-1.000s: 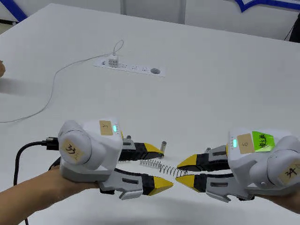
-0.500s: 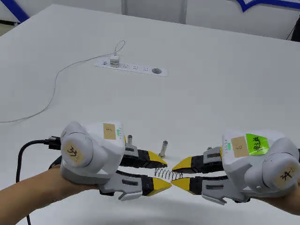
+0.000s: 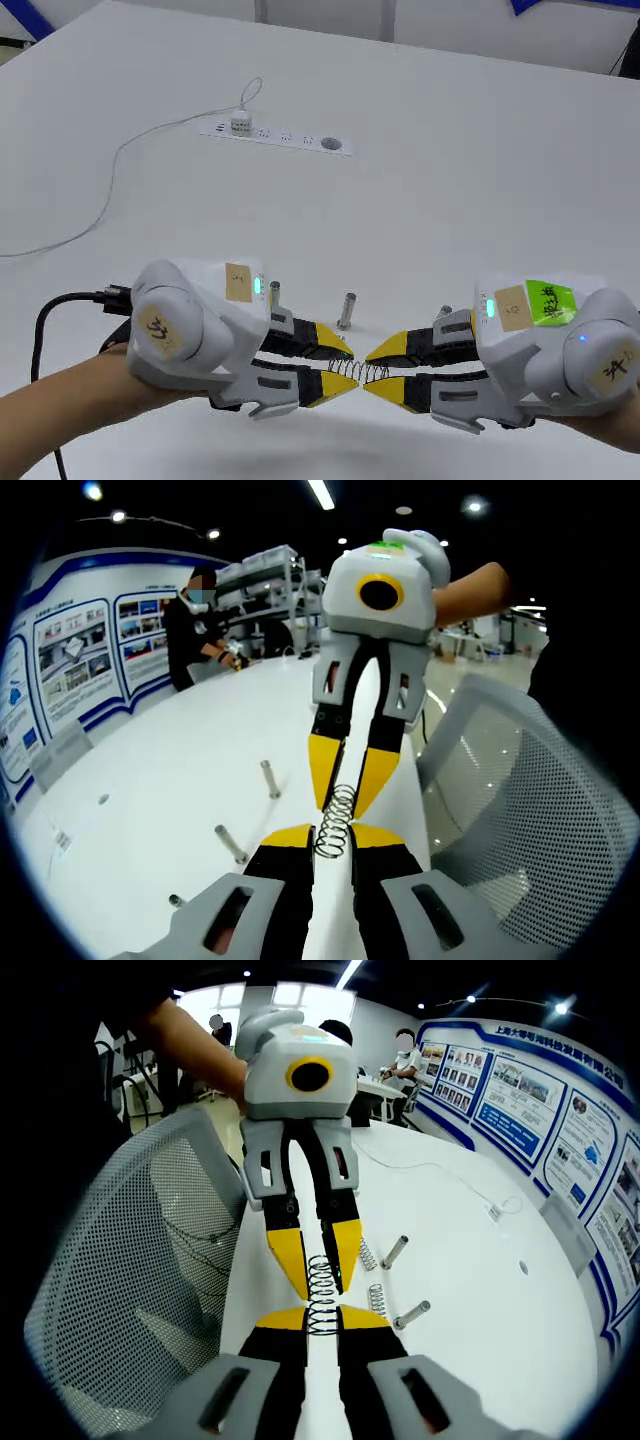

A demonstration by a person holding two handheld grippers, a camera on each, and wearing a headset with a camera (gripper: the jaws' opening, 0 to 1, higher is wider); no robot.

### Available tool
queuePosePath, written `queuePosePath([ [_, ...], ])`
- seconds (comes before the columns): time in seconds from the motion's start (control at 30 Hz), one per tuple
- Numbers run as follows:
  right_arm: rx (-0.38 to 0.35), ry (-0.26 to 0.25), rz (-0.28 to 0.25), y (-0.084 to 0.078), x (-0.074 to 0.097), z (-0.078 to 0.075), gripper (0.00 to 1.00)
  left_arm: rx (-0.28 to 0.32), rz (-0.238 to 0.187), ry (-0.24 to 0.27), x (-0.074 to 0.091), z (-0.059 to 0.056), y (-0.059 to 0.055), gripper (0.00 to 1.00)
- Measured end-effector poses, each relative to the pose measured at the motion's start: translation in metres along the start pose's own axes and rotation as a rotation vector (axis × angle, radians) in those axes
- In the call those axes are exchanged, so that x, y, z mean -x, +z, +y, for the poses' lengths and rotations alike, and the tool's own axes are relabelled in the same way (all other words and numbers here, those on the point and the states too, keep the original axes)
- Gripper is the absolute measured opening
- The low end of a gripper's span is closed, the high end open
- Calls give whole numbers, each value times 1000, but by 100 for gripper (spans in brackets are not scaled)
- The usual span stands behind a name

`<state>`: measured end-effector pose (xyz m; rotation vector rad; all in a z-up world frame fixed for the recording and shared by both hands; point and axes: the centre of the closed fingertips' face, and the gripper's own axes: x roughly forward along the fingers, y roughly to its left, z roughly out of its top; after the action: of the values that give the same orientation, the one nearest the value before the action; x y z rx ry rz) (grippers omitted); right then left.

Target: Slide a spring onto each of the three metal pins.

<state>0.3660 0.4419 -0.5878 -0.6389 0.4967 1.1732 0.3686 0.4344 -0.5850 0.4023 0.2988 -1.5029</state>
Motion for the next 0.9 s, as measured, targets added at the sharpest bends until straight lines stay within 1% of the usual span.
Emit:
queuePosePath([
  [0.03,2,-2,-1,0,0,0,11,-9,0,1,0,-1,0,12],
  [0.07,5,-4,-1,0,0,0,11,-34,-1,4,0,-1,-1,12],
  [0.1,7,-8,0,0,0,0,11,-71,-1,13,-1,0,-1,12],
  [0.13,8,-9,3,-1,0,0,11,-69,0,11,-1,-3,-2,11],
  [0.2,19,-12,3,-3,-1,2,11,-71,0,17,-2,-3,-3,11],
  [0.37,18,-8,-18,-3,0,6,12,-62,-9,7,-1,-8,-5,10],
  [0.43,-11,-19,-24,-2,1,5,13,-51,-13,6,0,-8,-4,10],
  [0.5,-9,-23,-35,-1,1,4,13,-45,-19,8,1,-8,-4,10],
  [0.57,-57,-19,-70,3,3,4,14,-41,-23,10,3,-8,-3,10],
  [0.63,-72,-19,-75,2,4,2,14,-35,-30,13,4,-9,-2,10],
  [0.77,-90,-15,-64,-3,3,2,14,-36,-34,15,7,-9,-2,10],
  [0.8,-104,-9,-71,-3,3,2,14,-39,-31,15,7,-9,-2,10],
  [0.9,-115,-3,-79,-2,3,4,13,-45,-30,13,8,-10,-2,10],
])
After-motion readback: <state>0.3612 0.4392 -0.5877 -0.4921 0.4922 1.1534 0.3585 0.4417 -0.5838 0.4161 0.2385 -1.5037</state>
